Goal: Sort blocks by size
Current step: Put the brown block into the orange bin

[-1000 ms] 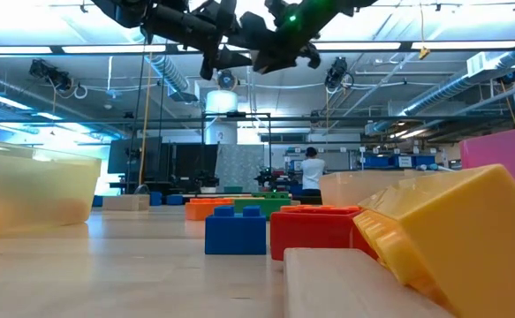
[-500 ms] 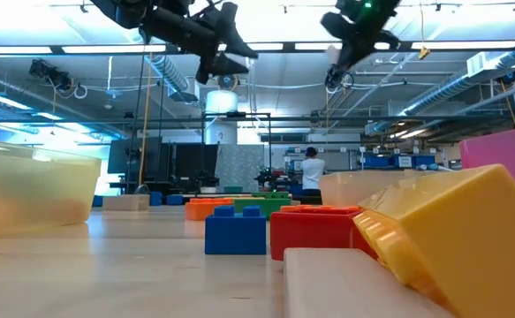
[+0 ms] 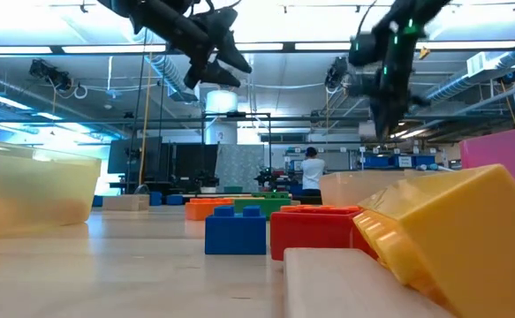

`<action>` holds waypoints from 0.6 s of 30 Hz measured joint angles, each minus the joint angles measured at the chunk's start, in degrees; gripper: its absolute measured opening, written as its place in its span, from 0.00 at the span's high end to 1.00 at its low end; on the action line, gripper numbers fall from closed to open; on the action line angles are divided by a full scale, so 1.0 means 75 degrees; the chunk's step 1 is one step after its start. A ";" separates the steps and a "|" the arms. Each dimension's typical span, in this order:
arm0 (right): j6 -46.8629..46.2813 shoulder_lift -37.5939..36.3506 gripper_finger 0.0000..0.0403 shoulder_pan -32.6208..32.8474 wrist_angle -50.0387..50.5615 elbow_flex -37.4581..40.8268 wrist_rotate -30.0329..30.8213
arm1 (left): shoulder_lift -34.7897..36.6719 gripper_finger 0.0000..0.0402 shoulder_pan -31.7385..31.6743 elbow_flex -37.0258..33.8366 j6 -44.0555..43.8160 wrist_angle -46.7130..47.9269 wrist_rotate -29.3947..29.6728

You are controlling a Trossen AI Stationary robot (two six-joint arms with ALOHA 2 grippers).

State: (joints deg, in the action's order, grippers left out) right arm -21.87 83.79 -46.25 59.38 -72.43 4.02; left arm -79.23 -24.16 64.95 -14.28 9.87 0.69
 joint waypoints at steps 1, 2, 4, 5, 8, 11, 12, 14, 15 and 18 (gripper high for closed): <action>0.0059 0.0084 0.82 -0.0051 -0.0202 0.0271 -0.0101 | 0.0019 0.41 0.0060 0.0000 -0.0064 0.0195 0.0028; 0.0100 0.0152 0.82 -0.0088 -0.0447 0.0564 -0.0204 | 0.0034 0.41 0.0119 -0.0006 -0.0119 0.0382 0.0066; 0.0117 0.0204 0.82 -0.0193 -0.1088 0.1120 -0.0568 | 0.0053 0.41 0.0283 -0.0003 -0.0125 0.0465 0.0137; 0.0111 0.0204 0.82 -0.0251 -0.1457 0.1403 -0.0810 | 0.0056 0.41 0.0369 0.0000 -0.0128 0.0507 0.0148; -0.0124 0.0197 0.82 -0.0423 -0.2266 0.2071 -0.1122 | 0.0065 0.41 0.0643 0.0000 -0.0131 0.0509 0.0150; -0.0185 0.0262 0.82 -0.0610 -0.2509 0.2410 -0.1147 | 0.0094 0.41 0.0899 0.0003 -0.0123 0.0454 0.0153; -0.0151 0.0341 0.82 -0.0680 -0.2515 0.2448 -0.1147 | 0.0094 0.41 0.0980 0.0003 -0.0097 0.0463 0.0157; -0.0087 0.0532 0.82 -0.0783 -0.2486 0.2472 -0.1150 | 0.0089 0.41 0.1125 0.0003 0.0019 0.0497 0.0162; -0.0079 0.0644 0.82 -0.0820 -0.2513 0.2472 -0.1206 | 0.0088 0.41 0.1184 0.0003 0.0058 0.0484 0.0165; 0.0003 0.1023 0.82 -0.0893 -0.2493 0.2471 -0.1357 | 0.0088 0.41 0.1280 0.0003 0.0076 0.0418 0.0377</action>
State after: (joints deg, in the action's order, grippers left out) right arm -21.85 91.46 -52.95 40.69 -53.89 -6.16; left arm -78.56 -14.56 64.97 -13.72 13.01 3.52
